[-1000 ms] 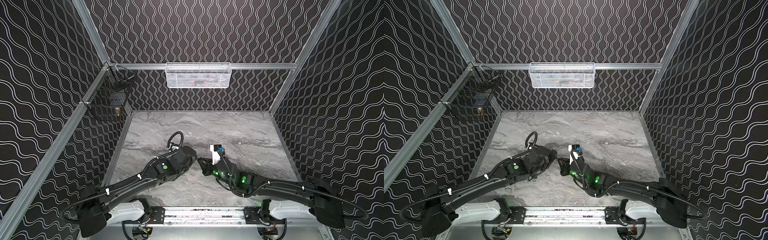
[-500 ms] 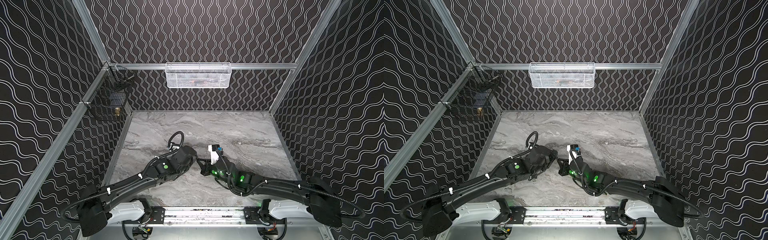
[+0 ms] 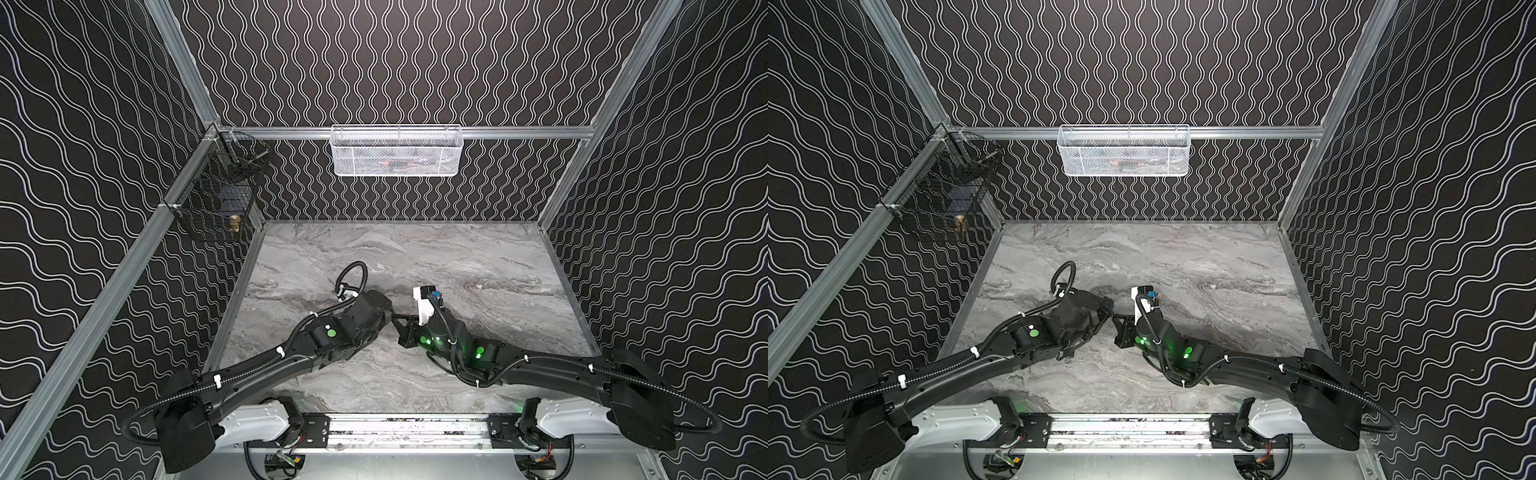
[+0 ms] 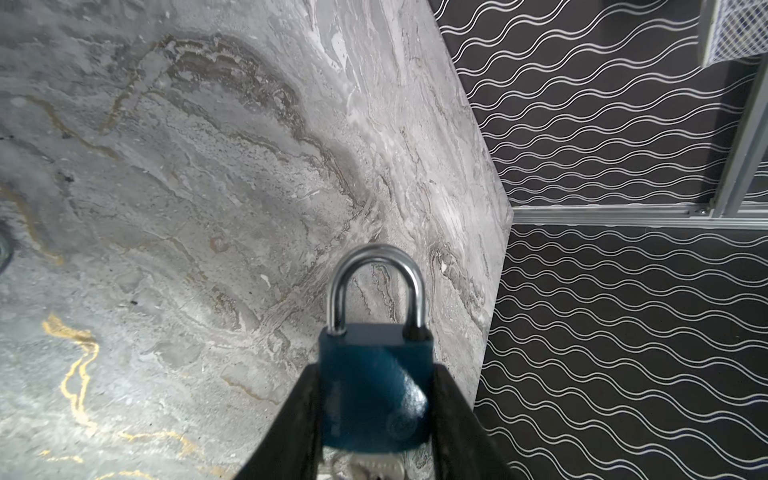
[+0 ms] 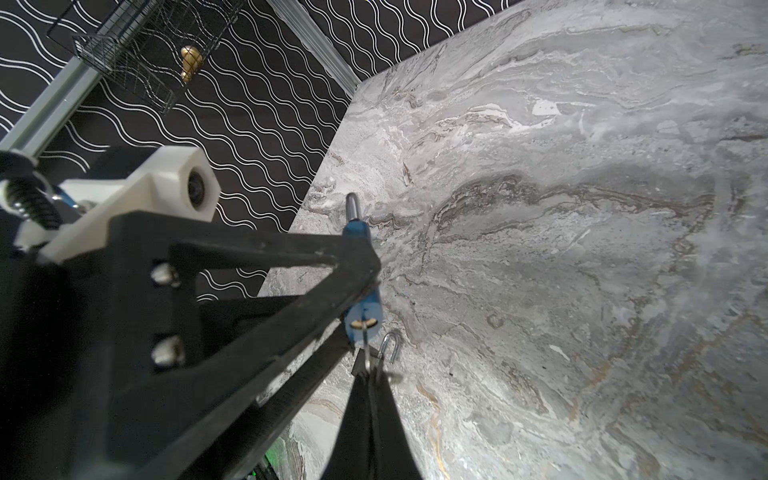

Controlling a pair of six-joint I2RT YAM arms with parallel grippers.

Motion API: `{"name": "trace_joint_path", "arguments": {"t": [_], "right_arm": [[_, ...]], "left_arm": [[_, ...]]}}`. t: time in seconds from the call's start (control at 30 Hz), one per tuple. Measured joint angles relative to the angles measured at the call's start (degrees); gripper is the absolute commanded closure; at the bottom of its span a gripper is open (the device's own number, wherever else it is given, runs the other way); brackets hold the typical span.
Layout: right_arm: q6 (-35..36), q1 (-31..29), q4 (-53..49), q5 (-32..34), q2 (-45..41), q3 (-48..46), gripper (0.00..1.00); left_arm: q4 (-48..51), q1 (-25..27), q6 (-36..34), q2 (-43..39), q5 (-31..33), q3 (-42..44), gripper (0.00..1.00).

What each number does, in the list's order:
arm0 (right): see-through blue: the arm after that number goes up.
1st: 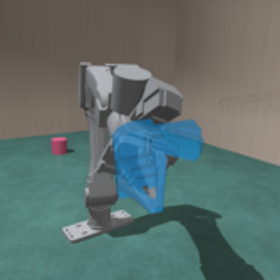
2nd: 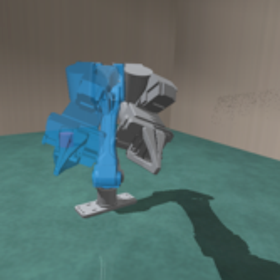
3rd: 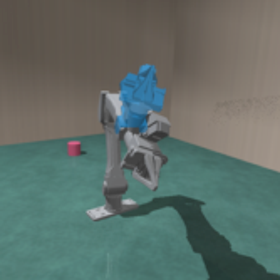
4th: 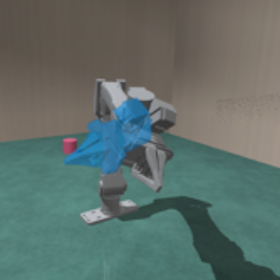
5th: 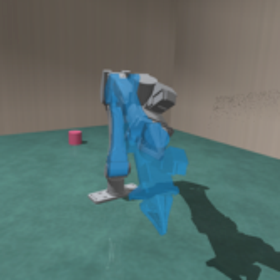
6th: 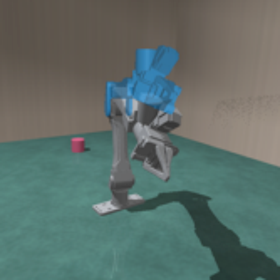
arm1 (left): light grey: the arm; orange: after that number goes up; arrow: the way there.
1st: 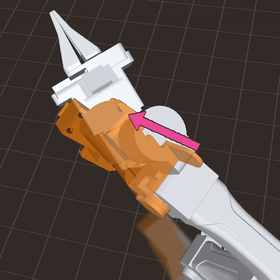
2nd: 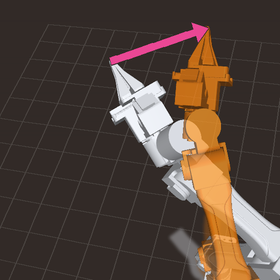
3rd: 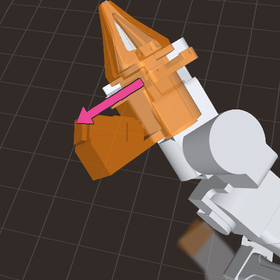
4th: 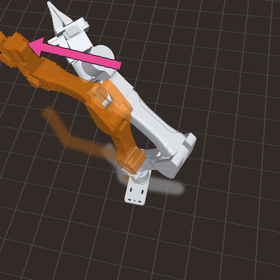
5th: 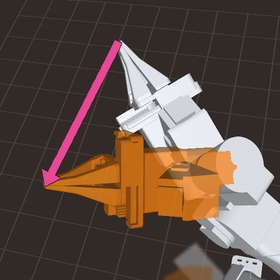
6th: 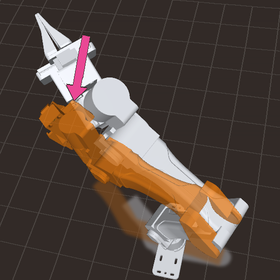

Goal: Unlock with the key

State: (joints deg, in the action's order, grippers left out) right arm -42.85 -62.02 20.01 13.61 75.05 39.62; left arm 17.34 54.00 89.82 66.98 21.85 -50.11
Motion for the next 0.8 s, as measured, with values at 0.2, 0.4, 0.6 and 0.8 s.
{"name": "trace_joint_path", "arguments": {"t": [0.2, 0.4, 0.6, 0.8], "right_arm": [[0.26, 0.11, -0.81, -0.79, -0.72, 0.37, 0.94], [-0.13, 0.11, -1.42, -0.98, -4.09, -1.18, 0.85], [-2.43, 0.20, -2.64, -2.29, -4.50, -0.15, 0.73], [-4.63, 1.05, -4.50, -3.45, -2.89, 3.26, 0.71]], "left_arm": [[0.15, 0.17, -0.22, -0.57, 0.90, -0.22, 1.00], [0.11, 0.55, -0.44, -1.53, 0.59, -0.24, 1.00], [0.37, 0.55, -0.48, -1.64, 1.03, -0.63, 1.00], [0.35, 0.52, -0.96, -1.55, 1.70, -0.98, 1.00]]}}
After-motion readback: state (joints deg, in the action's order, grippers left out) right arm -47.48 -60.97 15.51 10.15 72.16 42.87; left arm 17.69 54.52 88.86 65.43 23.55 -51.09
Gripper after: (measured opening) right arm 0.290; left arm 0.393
